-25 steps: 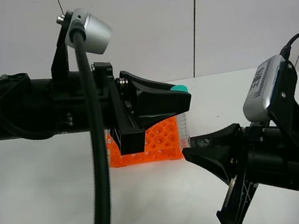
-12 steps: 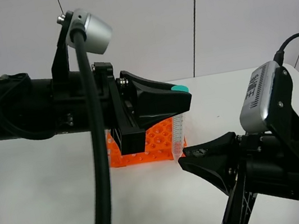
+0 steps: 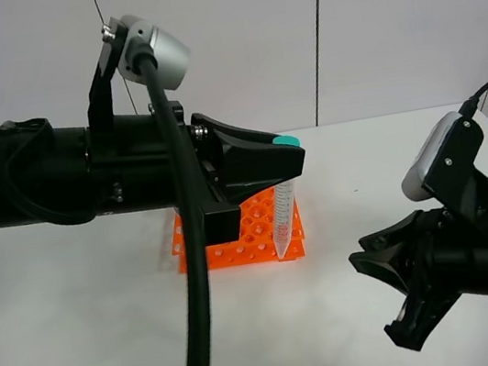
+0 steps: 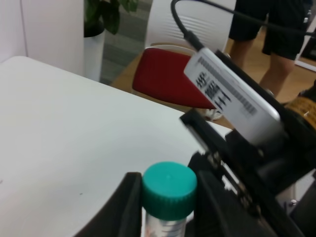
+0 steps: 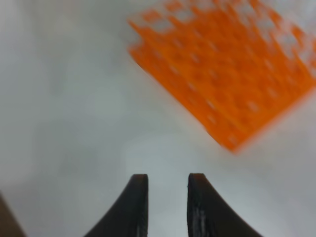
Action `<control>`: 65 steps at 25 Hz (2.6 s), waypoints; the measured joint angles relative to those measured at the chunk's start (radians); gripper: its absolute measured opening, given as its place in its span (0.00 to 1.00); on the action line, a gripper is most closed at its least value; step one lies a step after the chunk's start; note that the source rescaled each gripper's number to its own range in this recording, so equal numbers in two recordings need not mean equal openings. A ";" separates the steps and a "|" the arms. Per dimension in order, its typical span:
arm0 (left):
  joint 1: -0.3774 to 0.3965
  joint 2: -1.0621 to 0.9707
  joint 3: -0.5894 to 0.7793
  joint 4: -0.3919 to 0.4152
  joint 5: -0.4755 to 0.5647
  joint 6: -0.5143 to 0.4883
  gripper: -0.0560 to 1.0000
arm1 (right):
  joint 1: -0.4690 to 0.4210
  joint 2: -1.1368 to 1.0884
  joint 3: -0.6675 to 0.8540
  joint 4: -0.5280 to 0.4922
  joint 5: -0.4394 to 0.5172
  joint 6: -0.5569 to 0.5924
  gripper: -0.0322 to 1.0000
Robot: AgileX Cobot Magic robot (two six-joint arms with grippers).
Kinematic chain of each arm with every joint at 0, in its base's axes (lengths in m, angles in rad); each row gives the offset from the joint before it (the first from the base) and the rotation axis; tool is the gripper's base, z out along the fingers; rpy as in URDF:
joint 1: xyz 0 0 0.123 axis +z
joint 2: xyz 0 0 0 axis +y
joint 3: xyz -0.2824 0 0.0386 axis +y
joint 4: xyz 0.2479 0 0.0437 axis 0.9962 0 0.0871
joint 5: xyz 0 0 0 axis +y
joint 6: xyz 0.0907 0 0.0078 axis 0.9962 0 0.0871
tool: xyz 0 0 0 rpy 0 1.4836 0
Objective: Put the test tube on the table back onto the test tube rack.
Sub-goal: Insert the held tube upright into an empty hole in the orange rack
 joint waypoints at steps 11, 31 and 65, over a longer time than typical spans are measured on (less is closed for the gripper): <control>0.000 0.000 0.000 0.000 -0.051 0.004 0.05 | -0.330 0.000 -0.171 -0.002 0.170 0.046 0.32; 0.000 0.000 0.000 0.000 -0.051 0.004 0.05 | -0.663 0.000 -0.200 -0.090 0.436 0.125 0.32; 0.000 0.000 0.000 0.001 -0.051 0.004 0.05 | -0.663 -0.005 -0.203 -0.089 1.054 0.210 0.32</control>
